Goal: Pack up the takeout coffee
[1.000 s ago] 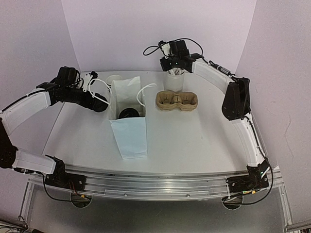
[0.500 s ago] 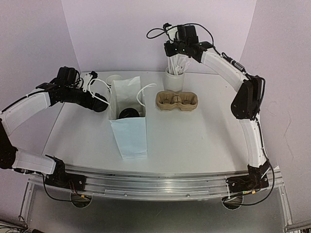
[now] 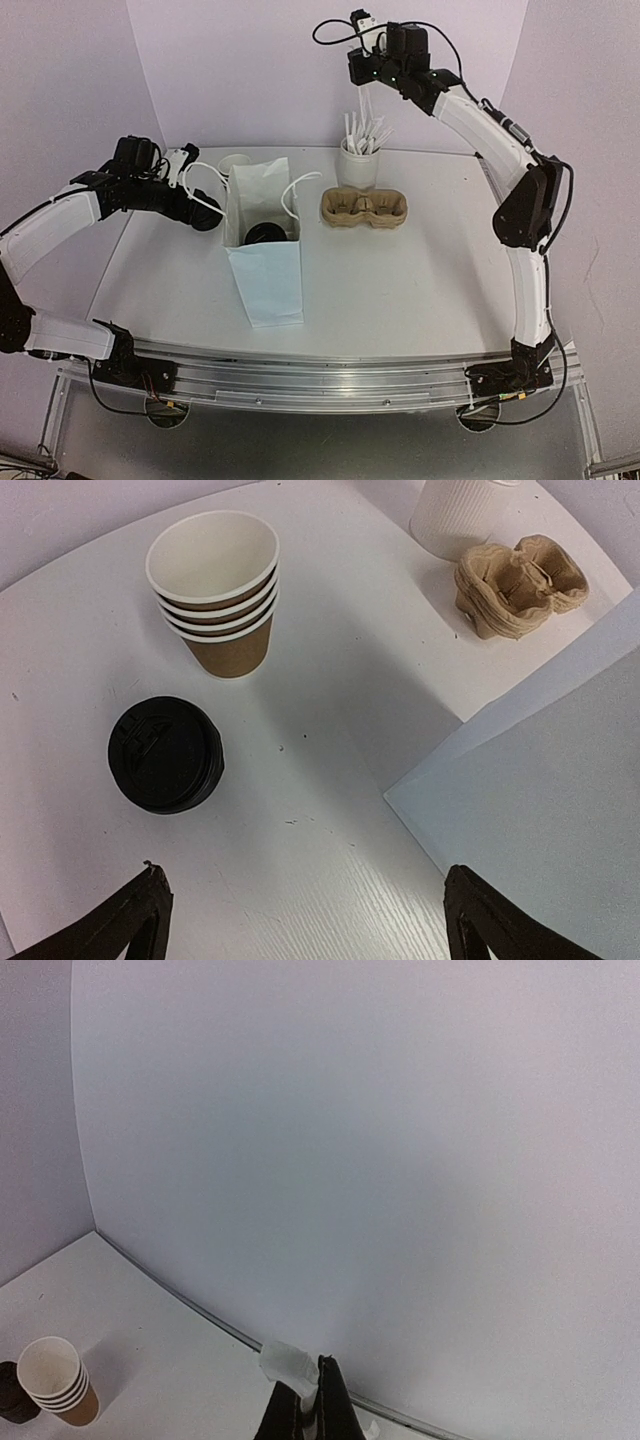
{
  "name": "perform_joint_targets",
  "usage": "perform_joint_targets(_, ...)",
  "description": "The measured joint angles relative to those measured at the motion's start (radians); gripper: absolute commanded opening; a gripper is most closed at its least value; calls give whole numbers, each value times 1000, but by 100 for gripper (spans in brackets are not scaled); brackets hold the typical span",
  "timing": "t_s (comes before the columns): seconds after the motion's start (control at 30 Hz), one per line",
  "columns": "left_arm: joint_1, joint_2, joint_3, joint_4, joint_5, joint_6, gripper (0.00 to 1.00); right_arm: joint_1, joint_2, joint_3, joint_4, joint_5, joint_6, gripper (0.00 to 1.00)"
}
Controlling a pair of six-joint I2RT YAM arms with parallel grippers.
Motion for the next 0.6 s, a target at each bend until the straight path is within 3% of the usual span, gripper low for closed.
perform_joint_targets(0.6, 0, -10, -16, 24, 6, -3, 94, -20, 48, -106, 50, -9, 39, 1)
